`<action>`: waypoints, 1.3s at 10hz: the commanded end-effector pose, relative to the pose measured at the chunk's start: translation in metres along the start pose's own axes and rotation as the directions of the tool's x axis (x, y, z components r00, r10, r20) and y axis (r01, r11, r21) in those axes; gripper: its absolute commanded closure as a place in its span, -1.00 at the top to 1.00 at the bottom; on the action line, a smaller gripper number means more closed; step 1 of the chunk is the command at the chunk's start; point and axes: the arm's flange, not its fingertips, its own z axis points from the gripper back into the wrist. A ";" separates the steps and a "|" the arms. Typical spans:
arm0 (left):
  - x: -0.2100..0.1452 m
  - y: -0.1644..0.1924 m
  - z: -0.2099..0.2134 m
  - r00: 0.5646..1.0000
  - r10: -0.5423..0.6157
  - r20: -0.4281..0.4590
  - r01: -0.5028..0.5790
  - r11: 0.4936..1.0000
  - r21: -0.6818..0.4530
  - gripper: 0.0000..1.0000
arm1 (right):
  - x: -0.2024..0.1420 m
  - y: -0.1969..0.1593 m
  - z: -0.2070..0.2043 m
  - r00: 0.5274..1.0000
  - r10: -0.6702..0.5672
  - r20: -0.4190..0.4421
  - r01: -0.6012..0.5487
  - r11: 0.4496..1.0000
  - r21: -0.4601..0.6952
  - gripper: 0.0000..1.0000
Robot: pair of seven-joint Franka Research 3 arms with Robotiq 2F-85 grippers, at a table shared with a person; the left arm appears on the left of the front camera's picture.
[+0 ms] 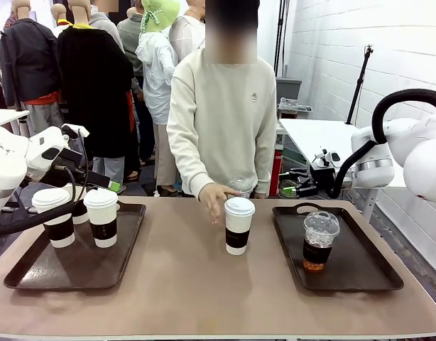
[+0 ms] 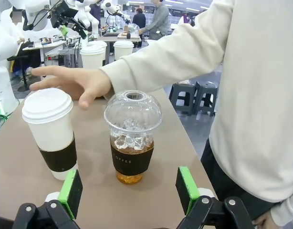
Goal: Distribute the coffee onto the tray.
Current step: Pick up another iced Americano from the middle of the table and place it on the right Handle tray.
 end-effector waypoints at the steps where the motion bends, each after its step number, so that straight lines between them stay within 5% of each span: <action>1: 0.002 0.001 0.003 1.000 -0.010 -0.011 0.010 1.000 0.003 1.00 | 0.000 -0.012 -0.009 1.000 -0.009 -0.013 0.010 0.999 0.039 1.00; 13: 0.002 0.001 0.003 1.000 -0.010 -0.011 0.010 1.000 0.003 1.00 | 0.005 0.014 0.036 0.999 -0.030 -0.019 0.028 0.998 -0.063 1.00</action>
